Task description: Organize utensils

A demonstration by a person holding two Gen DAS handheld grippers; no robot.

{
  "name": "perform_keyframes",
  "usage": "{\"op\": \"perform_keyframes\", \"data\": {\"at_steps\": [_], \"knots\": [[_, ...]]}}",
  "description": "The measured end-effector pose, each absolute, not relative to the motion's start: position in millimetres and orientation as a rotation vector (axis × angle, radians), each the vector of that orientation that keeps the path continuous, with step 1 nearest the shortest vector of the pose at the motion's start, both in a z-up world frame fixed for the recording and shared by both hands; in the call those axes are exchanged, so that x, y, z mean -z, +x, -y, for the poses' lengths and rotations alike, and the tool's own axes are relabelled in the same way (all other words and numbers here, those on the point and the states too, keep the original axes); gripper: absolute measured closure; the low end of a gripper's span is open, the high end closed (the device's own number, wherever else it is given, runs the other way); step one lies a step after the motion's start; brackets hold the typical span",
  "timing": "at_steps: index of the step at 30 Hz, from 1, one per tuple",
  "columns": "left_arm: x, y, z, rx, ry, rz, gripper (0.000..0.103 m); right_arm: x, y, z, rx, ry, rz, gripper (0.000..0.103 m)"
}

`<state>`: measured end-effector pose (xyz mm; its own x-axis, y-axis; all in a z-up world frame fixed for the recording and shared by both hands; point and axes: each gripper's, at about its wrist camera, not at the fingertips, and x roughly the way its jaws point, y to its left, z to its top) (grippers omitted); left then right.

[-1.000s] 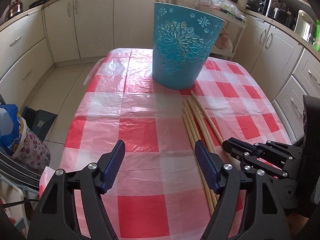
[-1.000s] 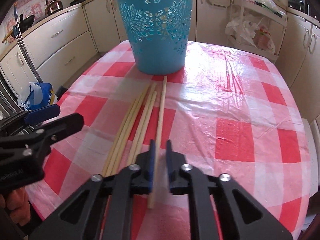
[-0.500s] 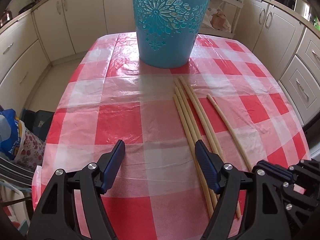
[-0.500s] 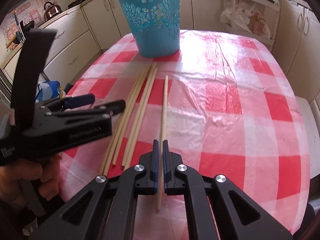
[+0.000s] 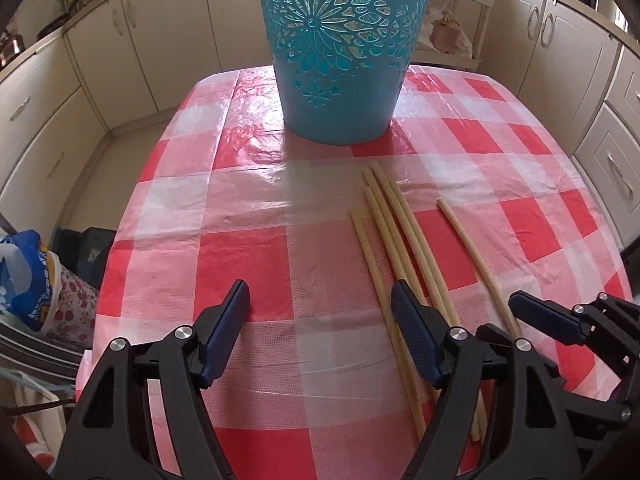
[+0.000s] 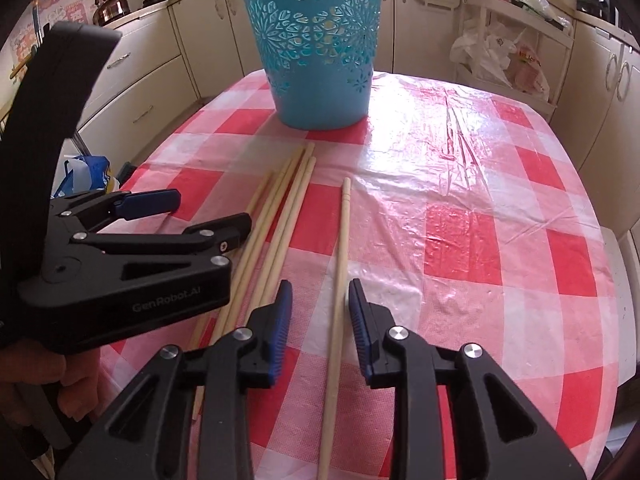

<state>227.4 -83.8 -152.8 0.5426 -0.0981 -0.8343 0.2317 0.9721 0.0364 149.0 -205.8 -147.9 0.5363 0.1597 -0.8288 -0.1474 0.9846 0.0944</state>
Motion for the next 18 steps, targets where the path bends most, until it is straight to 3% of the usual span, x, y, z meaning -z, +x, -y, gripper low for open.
{"op": "perform_keyframes", "data": {"at_steps": [5,6,8,10,12,18], "knots": [[152.7,229.6,83.0,0.189,0.15,-0.97,0.034,147.4,155.1,206.4,-0.167,0.015,-0.99,0.074],[152.8,230.3,83.1,0.193,0.151,-0.964,0.038,147.6,157.1,205.2,-0.165,0.006,-0.987,0.077],[151.4,229.9,85.2,0.23,0.165,-0.946,0.055,148.3,158.6,203.1,-0.148,-0.025,-0.978,0.088],[149.9,227.8,88.1,0.295,0.187,-0.939,0.082,148.1,158.6,207.4,-0.143,-0.001,-0.987,0.097],[150.6,224.4,89.3,0.362,0.214,-0.922,0.092,147.8,157.3,215.4,-0.145,0.066,-1.005,0.097],[148.9,224.2,87.4,0.399,0.265,-0.934,0.092,141.0,156.5,214.4,-0.15,0.029,-0.997,0.097]]}}
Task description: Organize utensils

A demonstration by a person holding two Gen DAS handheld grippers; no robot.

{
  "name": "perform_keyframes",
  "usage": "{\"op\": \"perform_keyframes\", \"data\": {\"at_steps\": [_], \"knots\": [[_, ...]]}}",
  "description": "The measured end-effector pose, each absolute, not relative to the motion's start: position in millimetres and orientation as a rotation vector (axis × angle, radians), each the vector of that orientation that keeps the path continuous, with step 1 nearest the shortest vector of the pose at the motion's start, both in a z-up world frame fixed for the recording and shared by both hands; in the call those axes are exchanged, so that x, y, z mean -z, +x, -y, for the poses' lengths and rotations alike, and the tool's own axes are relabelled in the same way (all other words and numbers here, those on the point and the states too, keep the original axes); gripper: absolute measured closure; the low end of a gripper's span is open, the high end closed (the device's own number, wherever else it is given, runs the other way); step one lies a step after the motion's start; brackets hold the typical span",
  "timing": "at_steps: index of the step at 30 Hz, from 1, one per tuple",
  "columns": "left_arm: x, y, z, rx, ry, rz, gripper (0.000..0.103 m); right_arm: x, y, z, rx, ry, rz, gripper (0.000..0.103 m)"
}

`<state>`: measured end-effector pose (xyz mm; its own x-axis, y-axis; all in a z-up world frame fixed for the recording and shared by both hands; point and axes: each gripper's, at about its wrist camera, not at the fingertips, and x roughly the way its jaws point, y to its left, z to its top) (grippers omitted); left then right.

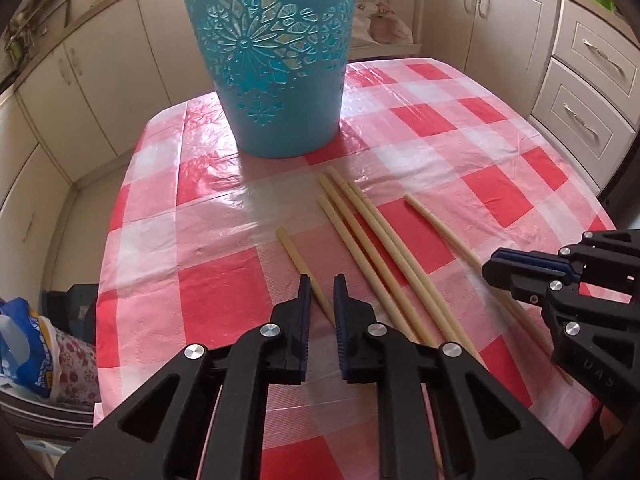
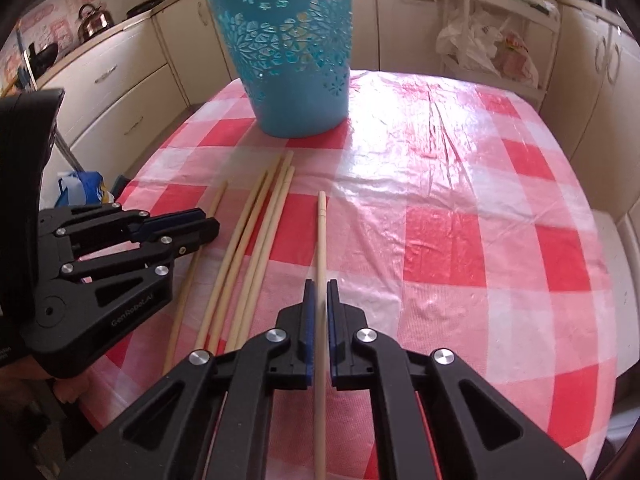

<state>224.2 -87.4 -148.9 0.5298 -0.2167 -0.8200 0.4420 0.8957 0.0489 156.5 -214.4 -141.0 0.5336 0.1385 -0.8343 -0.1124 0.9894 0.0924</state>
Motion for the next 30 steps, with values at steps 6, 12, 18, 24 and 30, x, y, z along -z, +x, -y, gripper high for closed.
{"op": "perform_keyframes", "data": {"at_steps": [6,12,18,24,30], "knots": [[149.6,230.3,83.5,0.355,0.23,-0.936,0.082,147.8,166.1,201.5,-0.168,-0.087,-1.002,0.094],[149.0,219.8,94.9,0.455,0.338,-0.879,0.098,146.7,169.4,220.7,-0.153,0.078,-1.038,0.097],[147.5,218.6,95.6,0.461,0.368,-0.883,0.098,139.1,167.9,213.0,-0.144,-0.011,-1.011,0.079],[147.8,227.2,94.0,0.411,0.327,-0.917,0.084,146.6,172.8,206.0,-0.159,-0.087,-1.021,0.075],[149.5,232.7,95.0,0.377,0.298,-0.927,0.063,146.3,173.1,206.8,-0.179,-0.062,-1.024,0.083]]}}
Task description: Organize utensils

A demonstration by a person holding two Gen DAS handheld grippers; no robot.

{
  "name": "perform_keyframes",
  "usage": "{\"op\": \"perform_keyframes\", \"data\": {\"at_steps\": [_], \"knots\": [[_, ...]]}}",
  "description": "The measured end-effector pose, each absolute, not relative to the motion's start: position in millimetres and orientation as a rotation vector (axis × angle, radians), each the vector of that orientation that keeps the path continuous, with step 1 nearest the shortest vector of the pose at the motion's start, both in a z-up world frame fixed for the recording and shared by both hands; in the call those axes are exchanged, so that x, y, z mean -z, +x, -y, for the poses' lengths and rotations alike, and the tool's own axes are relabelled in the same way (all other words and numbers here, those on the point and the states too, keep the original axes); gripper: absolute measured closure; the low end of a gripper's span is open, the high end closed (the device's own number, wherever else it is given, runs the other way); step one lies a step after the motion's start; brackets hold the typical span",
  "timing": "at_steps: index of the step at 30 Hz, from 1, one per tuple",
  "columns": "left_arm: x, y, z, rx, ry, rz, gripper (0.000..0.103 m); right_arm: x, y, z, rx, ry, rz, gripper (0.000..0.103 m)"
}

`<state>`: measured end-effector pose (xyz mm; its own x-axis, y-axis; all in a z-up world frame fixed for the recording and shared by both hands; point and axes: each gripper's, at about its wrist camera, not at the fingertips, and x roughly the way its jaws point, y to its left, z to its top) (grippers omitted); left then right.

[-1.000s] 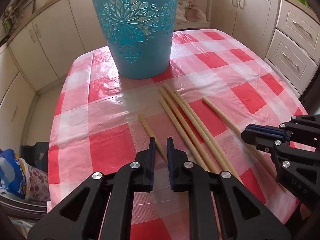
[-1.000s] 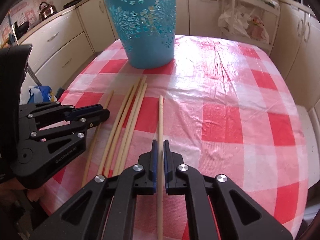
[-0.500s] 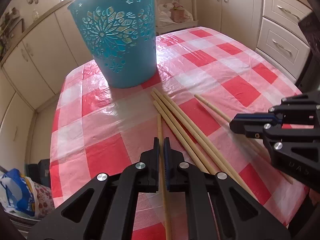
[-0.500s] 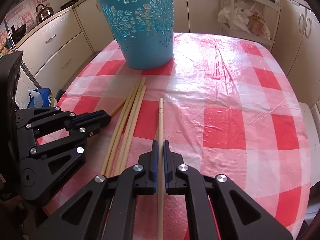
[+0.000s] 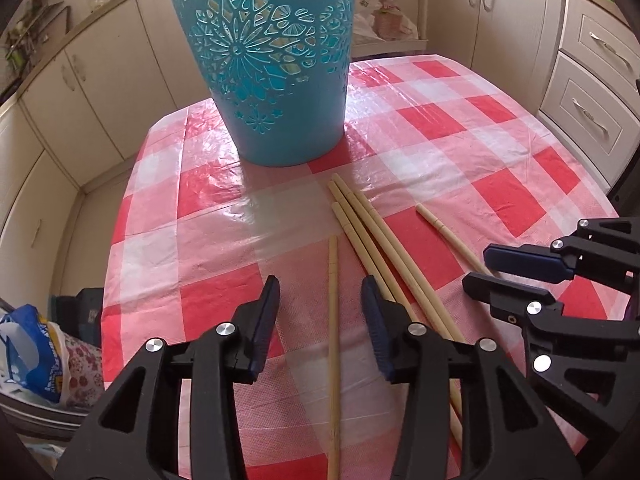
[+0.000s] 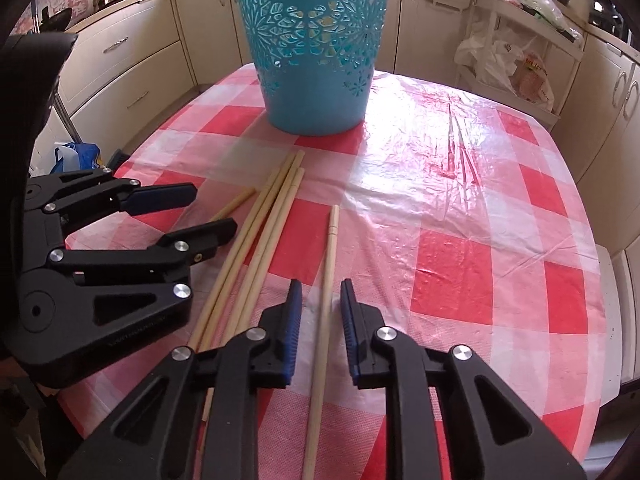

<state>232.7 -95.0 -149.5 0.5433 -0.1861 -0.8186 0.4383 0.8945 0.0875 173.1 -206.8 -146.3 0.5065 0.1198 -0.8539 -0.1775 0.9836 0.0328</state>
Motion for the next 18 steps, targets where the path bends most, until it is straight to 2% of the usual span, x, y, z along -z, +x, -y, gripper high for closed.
{"op": "perform_keyframes", "data": {"at_steps": [5,6,7,8,12,18], "knots": [[150.5,231.8,96.1,0.38,0.292,-0.911,0.063,146.5,175.8,203.9,-0.192,-0.076,-1.026,0.09],[150.0,230.9,95.6,0.397,0.28,-0.912,0.072,146.5,175.6,202.6,-0.195,-0.078,-1.022,0.095],[149.8,230.0,96.2,0.422,0.271,-0.914,0.093,146.6,175.4,201.5,-0.194,-0.078,-1.02,0.097],[149.6,228.5,98.6,0.422,0.285,-0.911,0.098,146.7,175.4,201.9,-0.194,-0.07,-1.019,0.097],[148.6,227.7,96.3,0.446,0.255,-0.923,0.099,146.5,177.7,213.4,-0.208,0.041,-1.041,0.097],[147.9,238.0,86.5,0.446,0.198,-0.976,0.098,145.0,179.8,201.6,-0.21,-0.063,-1.058,0.097]]}}
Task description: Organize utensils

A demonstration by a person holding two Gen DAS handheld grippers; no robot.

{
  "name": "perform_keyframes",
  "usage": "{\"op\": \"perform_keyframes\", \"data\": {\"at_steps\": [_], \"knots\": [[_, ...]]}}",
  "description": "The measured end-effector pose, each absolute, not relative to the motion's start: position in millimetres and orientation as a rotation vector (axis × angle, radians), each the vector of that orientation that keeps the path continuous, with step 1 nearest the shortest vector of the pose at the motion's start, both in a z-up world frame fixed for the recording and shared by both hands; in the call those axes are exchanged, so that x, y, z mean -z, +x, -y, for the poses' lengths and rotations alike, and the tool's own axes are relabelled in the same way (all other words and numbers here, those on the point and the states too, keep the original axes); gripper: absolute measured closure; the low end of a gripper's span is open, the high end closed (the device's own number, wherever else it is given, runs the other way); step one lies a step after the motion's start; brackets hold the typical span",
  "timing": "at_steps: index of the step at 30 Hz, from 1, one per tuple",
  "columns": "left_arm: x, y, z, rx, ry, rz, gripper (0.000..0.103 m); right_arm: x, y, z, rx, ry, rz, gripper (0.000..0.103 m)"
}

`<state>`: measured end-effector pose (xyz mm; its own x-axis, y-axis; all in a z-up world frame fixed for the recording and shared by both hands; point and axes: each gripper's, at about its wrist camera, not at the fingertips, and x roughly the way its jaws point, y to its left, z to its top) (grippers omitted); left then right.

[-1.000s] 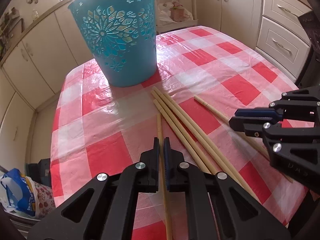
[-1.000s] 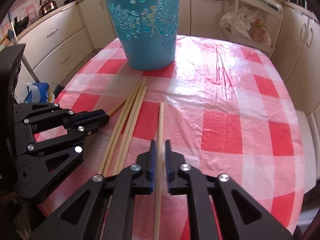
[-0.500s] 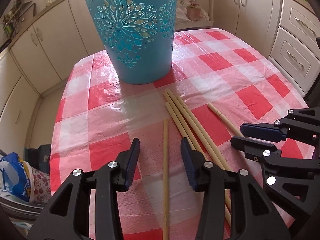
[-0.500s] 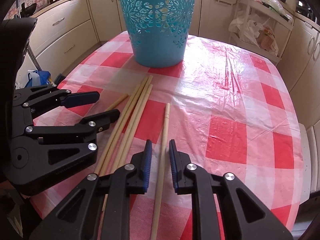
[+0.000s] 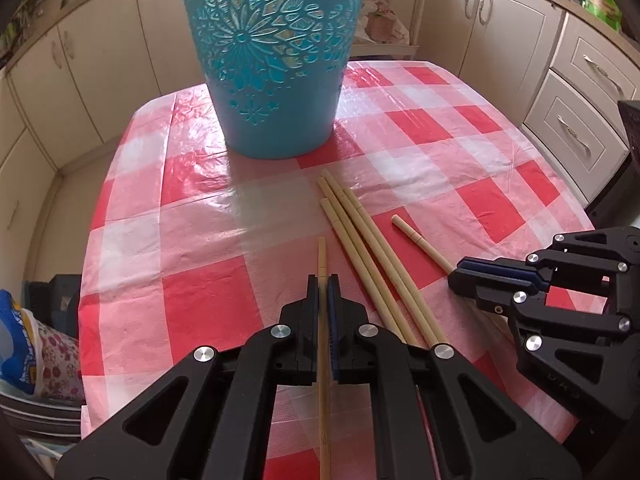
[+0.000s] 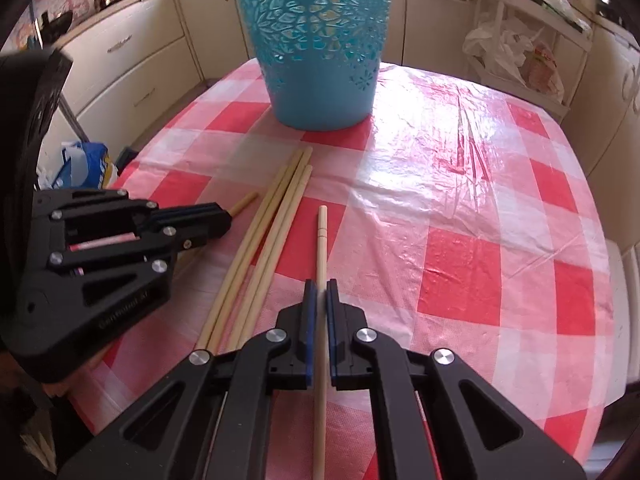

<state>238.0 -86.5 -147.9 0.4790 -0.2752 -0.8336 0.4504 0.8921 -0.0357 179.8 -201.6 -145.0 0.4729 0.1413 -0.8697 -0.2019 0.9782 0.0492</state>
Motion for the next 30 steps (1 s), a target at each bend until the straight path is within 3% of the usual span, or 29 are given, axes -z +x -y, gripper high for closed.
{"op": "perform_keyframes", "data": {"at_steps": [5,14,30], "knots": [[148.6,242.8,85.9,0.448,0.194,-0.977,0.098,145.4,178.8,199.8,-0.213,-0.076,-1.046,0.097],[127.3,238.3,53.6,0.487,0.038,-0.922,0.099,131.5,169.6,233.5,-0.267,0.283,-0.979,0.097],[-9.5,249.5,27.8,0.524,-0.241,-0.475,0.099,0.9,200.7,233.1,-0.291,0.401,-0.477,0.097]]}}
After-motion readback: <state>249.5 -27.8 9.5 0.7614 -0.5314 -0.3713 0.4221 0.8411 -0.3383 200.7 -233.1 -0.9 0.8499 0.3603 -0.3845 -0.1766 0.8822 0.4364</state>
